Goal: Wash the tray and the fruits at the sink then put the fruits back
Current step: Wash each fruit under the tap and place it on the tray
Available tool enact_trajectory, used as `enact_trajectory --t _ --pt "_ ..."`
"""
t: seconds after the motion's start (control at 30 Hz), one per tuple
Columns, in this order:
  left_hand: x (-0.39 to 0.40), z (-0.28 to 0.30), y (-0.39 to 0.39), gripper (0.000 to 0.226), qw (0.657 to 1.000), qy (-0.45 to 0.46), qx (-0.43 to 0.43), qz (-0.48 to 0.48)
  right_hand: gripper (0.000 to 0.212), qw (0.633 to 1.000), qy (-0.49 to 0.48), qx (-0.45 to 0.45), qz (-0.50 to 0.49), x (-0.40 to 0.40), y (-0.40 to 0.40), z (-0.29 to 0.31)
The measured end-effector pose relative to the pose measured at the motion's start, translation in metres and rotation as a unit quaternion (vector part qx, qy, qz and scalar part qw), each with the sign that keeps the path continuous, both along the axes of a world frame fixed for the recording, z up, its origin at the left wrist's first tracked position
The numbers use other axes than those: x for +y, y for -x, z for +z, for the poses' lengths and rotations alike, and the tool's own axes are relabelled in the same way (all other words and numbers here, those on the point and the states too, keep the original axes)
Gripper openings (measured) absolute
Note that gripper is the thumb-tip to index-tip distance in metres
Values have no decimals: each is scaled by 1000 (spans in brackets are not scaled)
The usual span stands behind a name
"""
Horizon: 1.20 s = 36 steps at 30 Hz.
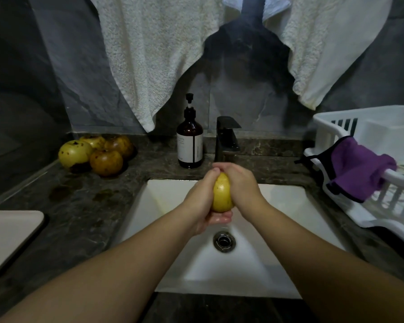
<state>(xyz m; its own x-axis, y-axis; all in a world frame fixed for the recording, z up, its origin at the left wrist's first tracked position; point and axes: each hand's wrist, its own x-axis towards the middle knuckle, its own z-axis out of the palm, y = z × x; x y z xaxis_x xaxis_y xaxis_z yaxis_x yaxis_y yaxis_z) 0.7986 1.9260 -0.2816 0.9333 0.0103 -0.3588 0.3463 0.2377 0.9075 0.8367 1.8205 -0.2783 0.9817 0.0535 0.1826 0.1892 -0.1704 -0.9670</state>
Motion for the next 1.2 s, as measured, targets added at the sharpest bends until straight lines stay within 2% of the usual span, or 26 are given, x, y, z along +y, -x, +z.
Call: enact_trajectory --t 0.07,0.17,0.2,0.27,0.3,0.33,0.4,0.47,0.53,0.6,0.67,0.73,0.8,0.87,0.93,0.97,1.0,1.03,1.1,1.13,1.2 --pt "-1 0 -1 50 1000 0 -7 15 28 1000 19 -3 -5 2 4 -3" --pt "-4 -2 0 52 999 32 2 14 35 989 104 -94 -35 9 8 -7" --pt "-4 -2 -1 53 1000 22 1 13 31 994 74 -72 -28 6 5 -3" --pt "-1 -1 -4 51 999 -6 -20 26 26 999 -25 45 -16 6 1 5" --pt "1 0 -5 48 999 -7 -30 37 25 996 -40 73 -23 7 2 5" --pt "3 -1 -4 46 999 4 -29 43 26 997 -14 65 -28 10 4 3" --pt "3 0 -2 47 998 54 -11 29 31 993 105 -34 -37 17 9 -8" --pt "0 -1 0 49 998 59 -3 19 28 984 137 -103 -38 17 10 -9" --pt "1 0 -3 45 998 4 -31 46 24 1000 22 -1 -18 13 5 2" --pt "5 0 -5 34 991 -62 -85 81 33 989 -71 134 0 9 3 4" --pt "9 -4 -8 35 980 -111 -137 92 52 983 2 181 9 9 6 1" --pt "12 -8 -10 37 967 -165 -174 88 63 979 86 183 27 9 10 -2" --pt "14 -10 -11 40 961 -199 -177 73 63 980 77 176 44 4 7 -2" --pt "17 -8 -12 54 978 -164 -125 27 53 990 87 97 54 -3 6 -3" --pt "19 -7 -10 67 990 -120 -68 -12 46 984 167 0 55 -9 2 -7" --pt "20 -8 -10 65 990 -120 -66 -14 47 980 190 -18 63 -10 2 -11" --pt "21 -10 -12 58 987 -136 -84 -4 47 981 176 9 79 -9 3 -13" --pt "21 -11 -13 51 980 -164 -116 13 50 986 116 83 88 -6 5 -14" --pt "19 -14 -16 43 959 -226 -167 36 63 969 -6 232 82 0 8 -11" --pt "19 -16 -17 43 957 -233 -168 35 63 969 -23 234 73 1 6 -12" --pt "19 -14 -17 53 981 -165 -103 16 51 991 59 114 48 1 3 -12"
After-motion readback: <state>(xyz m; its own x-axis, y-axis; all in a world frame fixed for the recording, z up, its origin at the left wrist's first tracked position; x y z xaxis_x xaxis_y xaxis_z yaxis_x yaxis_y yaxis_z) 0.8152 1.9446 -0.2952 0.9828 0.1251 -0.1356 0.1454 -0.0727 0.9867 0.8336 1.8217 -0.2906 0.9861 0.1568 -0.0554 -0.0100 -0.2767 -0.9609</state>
